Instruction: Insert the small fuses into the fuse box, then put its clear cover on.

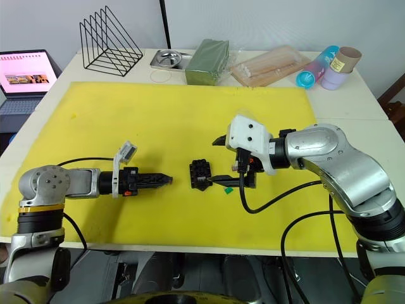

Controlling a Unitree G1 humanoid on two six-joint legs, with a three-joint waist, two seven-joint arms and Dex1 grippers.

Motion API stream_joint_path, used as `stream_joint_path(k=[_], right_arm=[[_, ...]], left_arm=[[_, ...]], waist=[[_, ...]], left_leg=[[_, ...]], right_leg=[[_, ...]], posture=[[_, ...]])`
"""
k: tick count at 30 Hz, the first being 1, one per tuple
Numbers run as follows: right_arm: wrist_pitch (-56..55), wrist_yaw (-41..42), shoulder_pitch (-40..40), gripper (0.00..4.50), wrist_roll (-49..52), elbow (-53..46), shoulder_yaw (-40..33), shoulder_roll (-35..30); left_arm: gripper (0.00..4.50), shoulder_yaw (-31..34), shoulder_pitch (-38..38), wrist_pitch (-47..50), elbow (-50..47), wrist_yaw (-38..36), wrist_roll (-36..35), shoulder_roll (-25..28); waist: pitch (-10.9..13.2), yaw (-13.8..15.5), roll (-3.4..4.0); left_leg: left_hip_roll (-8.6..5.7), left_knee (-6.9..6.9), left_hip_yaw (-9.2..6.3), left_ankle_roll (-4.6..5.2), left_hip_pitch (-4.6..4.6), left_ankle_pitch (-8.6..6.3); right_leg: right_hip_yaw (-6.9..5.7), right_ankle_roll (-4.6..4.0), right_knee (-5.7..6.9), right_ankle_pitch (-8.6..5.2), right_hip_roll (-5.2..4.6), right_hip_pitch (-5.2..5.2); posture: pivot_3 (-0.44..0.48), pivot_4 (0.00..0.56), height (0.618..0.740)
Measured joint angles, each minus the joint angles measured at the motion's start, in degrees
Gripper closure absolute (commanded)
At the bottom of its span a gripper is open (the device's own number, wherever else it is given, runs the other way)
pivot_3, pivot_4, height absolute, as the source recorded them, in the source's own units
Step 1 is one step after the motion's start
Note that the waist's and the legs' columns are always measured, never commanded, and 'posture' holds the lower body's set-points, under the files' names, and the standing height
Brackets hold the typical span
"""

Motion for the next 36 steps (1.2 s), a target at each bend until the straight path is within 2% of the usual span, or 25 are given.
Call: stream_joint_path(k=[21,25,31,33,36], right_arm=[[-0.3,0.2,-0.7,0.0,-0.5,0.0,1.0,0.5],[-0.4,0.3,-0.7,0.0,-0.7,0.2,1.2,0.8],[-0.5,0.4,-1.1,0.0,-1.2,0.5,1.2,0.9],[-0.6,0.5,-1.1,0.0,-1.2,0.6,1.2,0.9],[-0.8,0.5,-1.1,0.0,-1.2,0.6,1.2,0.9]], left_arm=[[2.93,-2.4,1.1,-3.4,-0.6,-0.4,0.2,1.5],[4.13,-2.6,1.4,-4.1,-0.6,-0.4,0.5,1.9],[4.13,-3.0,1.5,-4.4,-0.6,-0.5,0.5,2.1],[4.49,-3.1,1.5,-4.6,-0.6,-0.5,0.5,2.1],[4.49,-3.6,1.6,-5.3,-0.6,-0.8,0.5,2.3]], waist=[[0.0,-0.1,0.0],[0.0,-0.1,0.0],[0.0,-0.1,0.0],[0.0,-0.1,0.01],[0.0,-0.1,0.01]], left_leg=[[0.01,-0.04,0.0,0.0,0.03,0.0],[0.01,-0.05,0.0,0.0,0.03,0.0],[0.02,-0.07,-0.01,0.0,0.04,0.0],[0.02,-0.07,-0.01,0.0,0.04,0.0],[0.02,-0.07,-0.01,0.0,0.04,0.0]], right_leg=[[0.0,0.0,-0.02,0.0,-0.01,0.01],[0.0,-0.01,-0.02,0.0,-0.01,0.0],[0.0,-0.01,-0.02,-0.01,-0.01,-0.01],[0.0,-0.01,-0.02,-0.01,-0.01,-0.01],[0.0,-0.01,-0.02,-0.01,-0.01,0.0]], posture=[[0.0,0.15,0.74],[0.0,0.15,0.74],[0.0,0.15,0.74],[0.0,0.15,0.74],[0.0,0.15,0.74]])
